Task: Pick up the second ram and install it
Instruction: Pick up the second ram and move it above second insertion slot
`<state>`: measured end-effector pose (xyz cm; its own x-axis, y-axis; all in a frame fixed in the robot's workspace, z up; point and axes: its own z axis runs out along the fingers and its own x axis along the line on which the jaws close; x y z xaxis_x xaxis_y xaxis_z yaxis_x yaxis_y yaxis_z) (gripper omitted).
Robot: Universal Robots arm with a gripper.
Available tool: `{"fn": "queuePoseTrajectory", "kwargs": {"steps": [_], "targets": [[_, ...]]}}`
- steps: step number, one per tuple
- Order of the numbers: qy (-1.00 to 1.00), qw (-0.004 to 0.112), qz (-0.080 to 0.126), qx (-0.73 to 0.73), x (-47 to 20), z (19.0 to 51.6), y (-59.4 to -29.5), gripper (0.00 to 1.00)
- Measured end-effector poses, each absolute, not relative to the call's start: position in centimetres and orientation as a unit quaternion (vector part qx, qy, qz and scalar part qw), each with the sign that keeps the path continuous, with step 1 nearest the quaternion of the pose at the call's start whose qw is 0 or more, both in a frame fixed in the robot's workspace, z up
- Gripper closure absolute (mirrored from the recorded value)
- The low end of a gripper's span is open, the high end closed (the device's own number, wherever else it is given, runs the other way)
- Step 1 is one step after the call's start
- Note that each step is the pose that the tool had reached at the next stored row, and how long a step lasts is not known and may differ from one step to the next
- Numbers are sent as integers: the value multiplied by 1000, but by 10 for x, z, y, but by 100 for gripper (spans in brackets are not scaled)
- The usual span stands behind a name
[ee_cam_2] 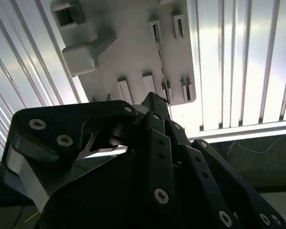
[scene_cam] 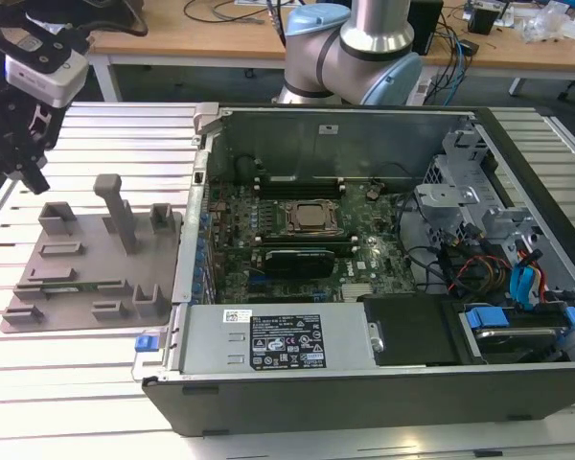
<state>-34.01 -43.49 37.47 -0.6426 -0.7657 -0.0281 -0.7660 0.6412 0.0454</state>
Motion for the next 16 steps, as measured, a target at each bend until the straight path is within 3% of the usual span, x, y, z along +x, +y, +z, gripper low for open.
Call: {"fn": "queuePoseTrajectory", "kwargs": {"steps": [16], "targets": [[831, -1, 27, -556, -340, 375, -435, 90]]}}
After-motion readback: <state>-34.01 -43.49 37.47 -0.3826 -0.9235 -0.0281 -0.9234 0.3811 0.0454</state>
